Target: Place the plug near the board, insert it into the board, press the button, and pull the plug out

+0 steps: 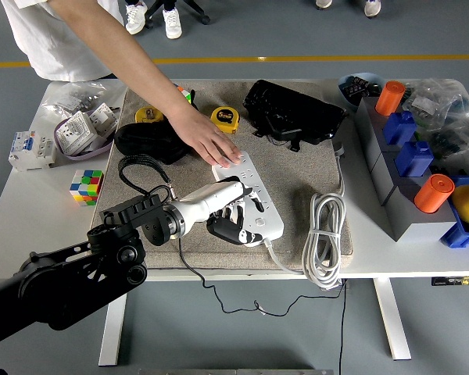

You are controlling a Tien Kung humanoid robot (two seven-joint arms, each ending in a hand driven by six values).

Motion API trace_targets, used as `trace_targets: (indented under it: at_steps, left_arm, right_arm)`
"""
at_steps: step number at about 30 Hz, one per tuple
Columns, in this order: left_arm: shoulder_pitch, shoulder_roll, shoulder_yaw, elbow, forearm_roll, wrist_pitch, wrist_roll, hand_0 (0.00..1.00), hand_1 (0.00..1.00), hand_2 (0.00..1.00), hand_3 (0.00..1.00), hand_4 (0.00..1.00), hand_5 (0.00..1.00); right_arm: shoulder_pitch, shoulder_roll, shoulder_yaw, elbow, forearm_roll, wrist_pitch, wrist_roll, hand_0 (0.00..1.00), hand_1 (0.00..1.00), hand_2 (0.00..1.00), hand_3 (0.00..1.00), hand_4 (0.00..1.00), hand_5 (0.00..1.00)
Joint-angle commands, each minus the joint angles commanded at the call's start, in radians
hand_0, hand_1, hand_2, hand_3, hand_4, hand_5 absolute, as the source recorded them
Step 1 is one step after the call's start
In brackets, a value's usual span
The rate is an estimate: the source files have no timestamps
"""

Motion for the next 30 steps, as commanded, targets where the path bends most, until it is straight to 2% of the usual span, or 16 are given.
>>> trace_targets:
  at_steps: [1, 6, 16, 30]
  left_arm:
    - [-0.002, -0.001, 0.002, 0.001, -0.002, -0.009, 0.01, 0.074, 0.103, 0.177, 0.874, 0.752, 0.002]
    - [-0.01, -0.006, 0.011, 0.003, -0.014, -0.038, 0.042, 0.074, 0.103, 0.177, 0.874, 0.752, 0.002]
    - [-0.017, -0.003, 0.021, -0.004, -0.03, -0.089, 0.062, 0.054, 0.099, 0.166, 0.87, 0.755, 0.002]
    - [-0.027, -0.008, 0.046, 0.018, -0.04, -0.09, 0.057, 0.05, 0.099, 0.167, 0.864, 0.741, 0.002]
  right_arm:
    - [0.0, 0.0, 0.0, 0.0, 0.0, 0.0, 0.0, 0.646, 0.669, 0.636, 0.556, 0.993, 0.54]
    - [0.0, 0.0, 0.0, -0.001, 0.002, 0.0, 0.0, 0.646, 0.669, 0.636, 0.556, 0.993, 0.54]
    - [0.001, -0.001, -0.003, 0.0, 0.002, 0.0, 0.0, 0.646, 0.668, 0.636, 0.555, 0.993, 0.539]
    - [0.002, -0.005, -0.007, 0.0, 0.004, 0.0, 0.001, 0.647, 0.668, 0.636, 0.555, 0.993, 0.539]
